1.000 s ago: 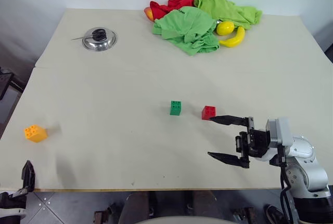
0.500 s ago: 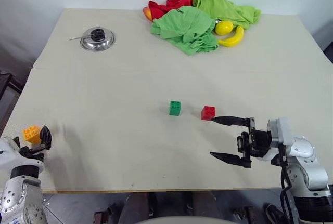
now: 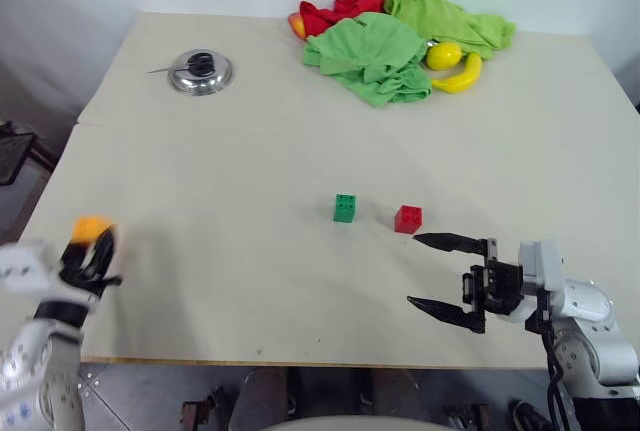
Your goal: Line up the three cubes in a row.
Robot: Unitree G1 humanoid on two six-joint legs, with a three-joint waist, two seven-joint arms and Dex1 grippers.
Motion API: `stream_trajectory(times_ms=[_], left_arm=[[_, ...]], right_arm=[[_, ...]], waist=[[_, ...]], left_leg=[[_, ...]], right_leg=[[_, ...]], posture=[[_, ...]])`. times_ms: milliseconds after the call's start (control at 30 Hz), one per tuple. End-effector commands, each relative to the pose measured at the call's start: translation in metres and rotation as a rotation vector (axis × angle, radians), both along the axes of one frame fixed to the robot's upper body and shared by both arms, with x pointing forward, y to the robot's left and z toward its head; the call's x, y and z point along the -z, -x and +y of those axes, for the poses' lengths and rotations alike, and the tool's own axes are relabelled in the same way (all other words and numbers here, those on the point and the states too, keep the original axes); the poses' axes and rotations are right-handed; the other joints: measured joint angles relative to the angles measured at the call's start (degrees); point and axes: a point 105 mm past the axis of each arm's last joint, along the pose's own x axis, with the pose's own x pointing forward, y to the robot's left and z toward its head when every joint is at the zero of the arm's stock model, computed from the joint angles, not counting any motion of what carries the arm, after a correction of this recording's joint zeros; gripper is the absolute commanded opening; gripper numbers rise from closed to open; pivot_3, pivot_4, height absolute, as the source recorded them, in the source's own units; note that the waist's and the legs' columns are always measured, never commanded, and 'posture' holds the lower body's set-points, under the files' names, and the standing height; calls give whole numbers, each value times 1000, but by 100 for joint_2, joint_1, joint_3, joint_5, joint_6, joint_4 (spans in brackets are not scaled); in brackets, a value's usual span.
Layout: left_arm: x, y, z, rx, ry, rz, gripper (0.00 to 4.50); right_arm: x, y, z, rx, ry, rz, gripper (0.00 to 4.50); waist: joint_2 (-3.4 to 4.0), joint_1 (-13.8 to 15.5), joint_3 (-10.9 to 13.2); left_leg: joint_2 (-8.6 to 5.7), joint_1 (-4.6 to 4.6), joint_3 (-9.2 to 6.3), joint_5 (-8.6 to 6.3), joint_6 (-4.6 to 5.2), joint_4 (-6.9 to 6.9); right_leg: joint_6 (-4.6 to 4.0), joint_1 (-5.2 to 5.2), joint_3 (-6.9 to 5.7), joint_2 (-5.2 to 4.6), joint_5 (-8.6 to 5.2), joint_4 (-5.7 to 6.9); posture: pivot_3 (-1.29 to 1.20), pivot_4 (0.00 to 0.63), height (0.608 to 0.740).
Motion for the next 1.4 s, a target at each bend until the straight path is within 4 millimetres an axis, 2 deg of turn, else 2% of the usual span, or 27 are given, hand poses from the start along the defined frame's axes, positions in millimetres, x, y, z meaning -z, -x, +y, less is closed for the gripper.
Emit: stream_trajectory(times_ms=[33, 100, 167, 333, 433, 567, 800, 967, 1033, 1100, 1233, 1267, 1400], left_arm=[[-16, -14, -56, 488, -223, -10, 1490], [-5, -24, -78, 735, -405, 66, 1490], [-2, -37, -88, 828, -459, 83, 1490], [9, -73, -124, 1034, -517, 119, 1490], [21, -87, -135, 1080, -557, 147, 1490], [27, -97, -141, 1106, -564, 160, 1490], [35, -94, -138, 1172, -577, 195, 1490], [34, -101, -136, 1123, -571, 191, 1490], [31, -105, -136, 1090, -558, 170, 2243], [24, -107, -134, 1064, -533, 125, 2801], [6, -98, -114, 1056, -478, 60, 4012], [4, -96, -111, 1049, -475, 49, 4012], [6, -66, -68, 1009, -327, 82, 4012]], right_arm=[[-2, 3, -17, 65, 34, -23, 4500], [3, 2, -24, 104, 52, -14, 4500], [5, 2, -29, 127, 58, -9, 4500], [1, 6, -32, 176, 52, -25, 4500], [-3, 9, -33, 204, 48, -35, 4500], [-5, 14, -35, 237, 54, -35, 4500], [-7, 14, -45, 301, 57, -34, 4500], [-5, 11, -46, 302, 55, -27, 4500], [-5, 8, -47, 303, 51, -25, 4500], [-5, 6, -50, 308, 52, -23, 4500], [-7, 5, -64, 339, 62, -16, 4500], [-7, 5, -66, 343, 62, -16, 4500], [-17, 4, -77, 369, 19, -23, 4500]], waist=[[15, -26, -8], [37, -42, -15], [67, -64, -20], [65, -116, -18], [64, -158, -17], [50, -186, -10], [43, -176, -6], [43, -177, -6], [42, -175, -6], [42, -175, -6], [40, -181, -4], [40, -186, -4], [41, -249, -4]], left_leg=[[0, 3, 6, -1, -1, -1], [-6, 8, 15, 3, 5, -4], [-13, 7, 32, 4, 8, -8], [5, 2, 48, 8, -12, -10], [9, 1, 62, 12, -19, -15], [15, 1, 84, 13, -20, -13], [16, 1, 52, 13, -18, -8], [16, 1, 48, 14, -17, -5], [15, 2, 47, 15, -15, -2], [16, 1, 47, 16, -13, 0], [17, -3, 43, 16, -13, -1], [17, -3, 42, 16, -13, -2], [24, 3, 43, 16, -13, -6]], right_leg=[[1, 2, 5, -1, 1, 3], [2, 1, 3, 5, 1, 19], [3, -2, 2, 12, 1, 17], [4, -7, 0, 75, 1, -1], [7, -9, 1, 84, -3, -6], [9, -9, 5, 85, -3, -9], [10, -9, 7, 82, -2, -5], [10, -8, 7, 81, -2, -1], [10, -7, 7, 79, -2, 2], [12, -7, 8, 77, -1, 4], [11, -11, 5, 77, -1, 5], [11, -11, 5, 77, -1, 5], [10, -11, 8, 78, -2, 8]], posture=[[0, 150, 740], [0, 150, 740], [0, 150, 740], [0, 150, 740], [0, 150, 740], [0, 150, 740], [0, 150, 740], [0, 150, 740], [0, 150, 740], [0, 150, 740], [0, 150, 740], [0, 150, 740], [0, 150, 740]])
